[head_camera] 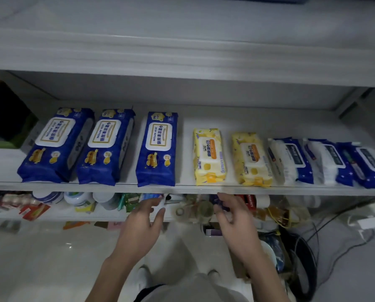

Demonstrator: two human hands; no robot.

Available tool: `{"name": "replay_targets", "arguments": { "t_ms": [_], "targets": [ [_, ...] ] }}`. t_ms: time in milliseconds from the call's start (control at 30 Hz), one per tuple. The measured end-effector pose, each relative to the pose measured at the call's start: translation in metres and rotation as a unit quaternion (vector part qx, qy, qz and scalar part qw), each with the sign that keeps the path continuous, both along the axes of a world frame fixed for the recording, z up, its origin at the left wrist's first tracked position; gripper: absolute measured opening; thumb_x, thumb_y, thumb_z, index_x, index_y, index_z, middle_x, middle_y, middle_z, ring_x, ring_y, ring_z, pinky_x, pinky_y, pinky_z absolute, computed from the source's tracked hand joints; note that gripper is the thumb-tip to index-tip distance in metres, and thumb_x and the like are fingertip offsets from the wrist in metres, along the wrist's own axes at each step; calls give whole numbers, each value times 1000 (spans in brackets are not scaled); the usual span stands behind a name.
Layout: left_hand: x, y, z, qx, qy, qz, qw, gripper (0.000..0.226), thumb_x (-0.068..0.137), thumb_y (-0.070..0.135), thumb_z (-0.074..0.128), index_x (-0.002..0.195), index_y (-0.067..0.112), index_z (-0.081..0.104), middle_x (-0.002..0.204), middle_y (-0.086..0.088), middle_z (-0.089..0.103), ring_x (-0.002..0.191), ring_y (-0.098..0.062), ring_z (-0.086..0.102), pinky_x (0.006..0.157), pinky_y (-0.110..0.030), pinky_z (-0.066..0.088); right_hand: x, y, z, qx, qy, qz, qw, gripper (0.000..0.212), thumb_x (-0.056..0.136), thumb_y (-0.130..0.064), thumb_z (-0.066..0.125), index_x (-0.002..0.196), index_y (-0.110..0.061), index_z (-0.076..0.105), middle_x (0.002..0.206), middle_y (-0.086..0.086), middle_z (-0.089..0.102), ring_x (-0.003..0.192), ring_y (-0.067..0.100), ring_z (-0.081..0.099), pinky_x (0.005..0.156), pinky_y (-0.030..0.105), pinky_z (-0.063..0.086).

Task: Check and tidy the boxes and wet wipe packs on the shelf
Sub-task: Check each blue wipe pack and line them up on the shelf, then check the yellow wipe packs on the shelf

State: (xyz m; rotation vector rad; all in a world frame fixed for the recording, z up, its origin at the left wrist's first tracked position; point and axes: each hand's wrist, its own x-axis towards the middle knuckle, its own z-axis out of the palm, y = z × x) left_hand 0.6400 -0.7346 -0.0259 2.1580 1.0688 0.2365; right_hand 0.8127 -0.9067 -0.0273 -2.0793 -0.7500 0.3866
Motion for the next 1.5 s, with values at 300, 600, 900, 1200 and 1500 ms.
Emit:
{"name": "replay_targets", "arguments": {
  "t_ms": [300,600,900,1200,1500],
  "targets": [
    [91,-49,9,-27,-21,2,999,35,100,36,56,132,21,58,127,6,63,110,-10,62,88,-28,50,67,-72,-12,-31,36,-2,999,30,101,-27,64,131,-26,65,123,-9,64,109,4,62,78,6,49],
    [194,12,1,-140,38,52,988,67,95,56,53,140,8,43,138,-12,57,121,-29,58,100,-43,49,87,-73,2,-16,15,-21,1000,30,99,-19,66,129,-21,67,116,-7,62,100,9,63,87,28,48],
    [227,24,8,-314,-41,118,941,19,93,25,72,98,13,58,106,-7,67,94,-20,63,84,-33,52,86,-69,0,-16,-1,-43,999,28,98,-13,68,126,-14,71,109,-2,63,95,17,61,86,31,47],
    [185,1,19,-402,-153,165,888,33,90,23,76,117,10,62,104,-6,71,83,-15,70,61,-28,57,81,-47,7,-16,16,-42,999,28,99,-18,66,127,-17,69,121,-2,63,111,20,63,94,27,48],
    [117,-51,63,-371,-297,101,874,44,85,20,80,125,17,63,114,-1,74,98,-16,75,74,-31,62,68,0,55,159,344,-5,925,57,82,-49,70,132,-22,66,125,-3,76,115,15,72,99,37,57]
  ]
}}
